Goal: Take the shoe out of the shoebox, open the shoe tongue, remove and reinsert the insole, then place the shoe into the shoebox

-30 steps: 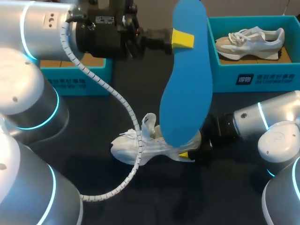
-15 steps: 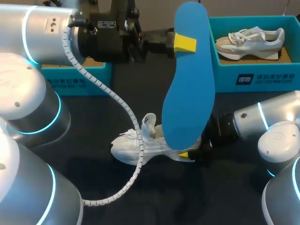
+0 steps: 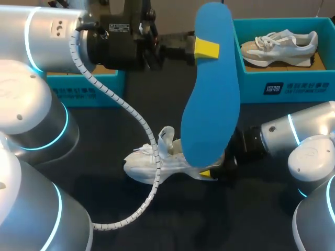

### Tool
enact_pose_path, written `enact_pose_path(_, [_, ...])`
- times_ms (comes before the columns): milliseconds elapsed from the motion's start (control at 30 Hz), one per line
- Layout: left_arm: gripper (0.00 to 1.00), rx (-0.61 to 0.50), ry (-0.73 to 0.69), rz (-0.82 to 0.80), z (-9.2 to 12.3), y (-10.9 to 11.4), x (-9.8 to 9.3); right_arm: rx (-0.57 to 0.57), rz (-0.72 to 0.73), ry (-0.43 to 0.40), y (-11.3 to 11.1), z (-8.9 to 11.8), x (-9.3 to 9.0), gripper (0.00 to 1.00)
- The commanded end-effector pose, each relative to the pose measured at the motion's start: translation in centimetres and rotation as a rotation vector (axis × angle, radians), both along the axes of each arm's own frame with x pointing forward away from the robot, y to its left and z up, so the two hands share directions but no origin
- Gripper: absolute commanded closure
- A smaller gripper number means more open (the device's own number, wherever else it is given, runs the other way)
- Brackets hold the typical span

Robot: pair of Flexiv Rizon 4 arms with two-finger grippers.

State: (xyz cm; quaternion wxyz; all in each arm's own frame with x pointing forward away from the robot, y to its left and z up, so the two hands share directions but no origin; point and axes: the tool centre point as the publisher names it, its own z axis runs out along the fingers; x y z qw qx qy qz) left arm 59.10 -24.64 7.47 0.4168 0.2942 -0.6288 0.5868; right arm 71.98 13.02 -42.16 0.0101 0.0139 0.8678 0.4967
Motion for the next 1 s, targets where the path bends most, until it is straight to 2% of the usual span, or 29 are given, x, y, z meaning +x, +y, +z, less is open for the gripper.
enact_pose_path(33, [1.0, 0.0, 0.001, 0.002, -0.1, -0.1, -0.1, -0.006, -0.002, -0.001, 0.2, -0.1, -0.1, 0.0])
enact_pose_path(767, [1.0, 0.0, 0.001, 0.002, -0.1, -0.1, -0.1, -0.006, -0.002, -0.001, 0.2, -0.1, -0.1, 0.0])
enact_pose_path(1000, [1.0, 0.0, 0.001, 0.002, -0.1, -0.1, -0.1, -0.034, -0.064, 0.029, -1.2, -0.9, 0.3, 0.0])
